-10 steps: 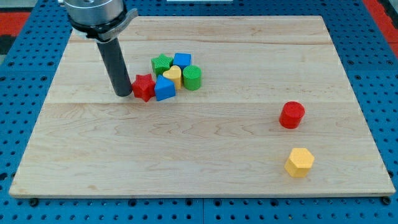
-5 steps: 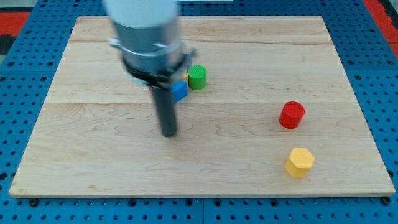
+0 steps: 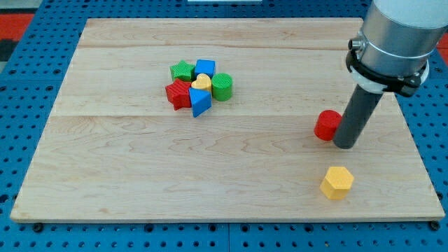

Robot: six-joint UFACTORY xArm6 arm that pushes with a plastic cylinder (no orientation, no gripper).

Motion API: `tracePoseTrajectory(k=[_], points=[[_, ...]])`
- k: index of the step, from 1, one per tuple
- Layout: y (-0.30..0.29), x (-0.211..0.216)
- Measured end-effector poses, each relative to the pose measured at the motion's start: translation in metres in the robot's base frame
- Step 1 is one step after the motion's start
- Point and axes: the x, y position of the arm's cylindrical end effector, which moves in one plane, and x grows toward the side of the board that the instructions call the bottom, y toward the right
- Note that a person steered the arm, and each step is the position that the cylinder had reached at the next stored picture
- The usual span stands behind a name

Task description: Slide the red circle to the bottom of green circle

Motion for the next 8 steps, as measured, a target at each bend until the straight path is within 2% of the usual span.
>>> tracePoseTrajectory(k=[1, 2, 5, 6, 8], points=[[-0.014, 0.000], [0.036, -0.014], [-0.046, -0.038], [-0.046, -0.066], [-0.089, -0.074]])
